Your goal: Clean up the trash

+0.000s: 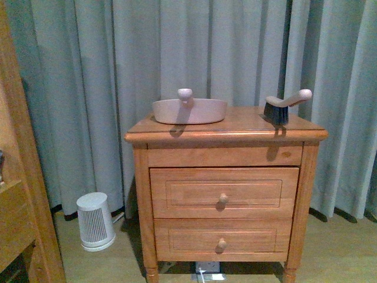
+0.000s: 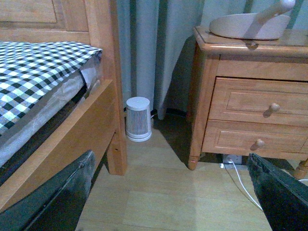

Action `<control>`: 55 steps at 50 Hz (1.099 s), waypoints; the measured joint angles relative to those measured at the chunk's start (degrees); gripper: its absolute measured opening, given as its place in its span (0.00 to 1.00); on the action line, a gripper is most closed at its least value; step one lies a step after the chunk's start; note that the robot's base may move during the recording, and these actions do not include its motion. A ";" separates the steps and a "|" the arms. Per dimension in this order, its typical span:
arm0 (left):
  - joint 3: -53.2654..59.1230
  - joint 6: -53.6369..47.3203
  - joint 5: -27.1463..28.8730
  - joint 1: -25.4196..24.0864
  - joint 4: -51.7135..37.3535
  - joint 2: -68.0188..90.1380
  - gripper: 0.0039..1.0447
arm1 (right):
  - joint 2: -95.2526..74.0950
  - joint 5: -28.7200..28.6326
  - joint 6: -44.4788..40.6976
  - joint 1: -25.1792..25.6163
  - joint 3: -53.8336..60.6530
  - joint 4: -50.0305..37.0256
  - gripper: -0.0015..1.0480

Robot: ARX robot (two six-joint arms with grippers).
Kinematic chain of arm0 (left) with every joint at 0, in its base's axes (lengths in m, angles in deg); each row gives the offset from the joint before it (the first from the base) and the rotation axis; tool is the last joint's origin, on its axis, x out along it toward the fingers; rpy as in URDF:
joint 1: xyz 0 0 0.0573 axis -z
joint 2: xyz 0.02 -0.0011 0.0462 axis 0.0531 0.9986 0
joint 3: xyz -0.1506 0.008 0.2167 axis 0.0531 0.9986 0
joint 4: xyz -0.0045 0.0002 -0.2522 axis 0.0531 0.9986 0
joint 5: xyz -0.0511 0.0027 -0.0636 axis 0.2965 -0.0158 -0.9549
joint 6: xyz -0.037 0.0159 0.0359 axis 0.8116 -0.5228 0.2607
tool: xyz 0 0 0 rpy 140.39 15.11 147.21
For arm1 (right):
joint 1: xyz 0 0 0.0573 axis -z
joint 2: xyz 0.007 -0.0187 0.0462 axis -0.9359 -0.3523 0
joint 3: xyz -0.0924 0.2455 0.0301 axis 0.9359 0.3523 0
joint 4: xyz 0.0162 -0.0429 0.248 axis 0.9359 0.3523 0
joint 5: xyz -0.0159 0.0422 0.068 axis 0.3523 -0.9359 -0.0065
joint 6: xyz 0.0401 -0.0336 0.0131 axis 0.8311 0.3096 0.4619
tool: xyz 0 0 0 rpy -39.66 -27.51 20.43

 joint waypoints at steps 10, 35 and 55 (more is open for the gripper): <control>0.00 -0.02 0.00 0.00 0.00 0.00 0.93 | 0.00 0.00 0.00 0.00 0.00 0.00 0.93; 0.00 0.00 0.00 0.00 0.00 0.00 0.93 | 0.00 0.00 0.00 -0.02 0.00 0.00 0.93; 0.00 0.00 0.00 0.00 0.00 0.00 0.93 | 0.00 0.00 0.00 0.00 0.00 0.00 0.93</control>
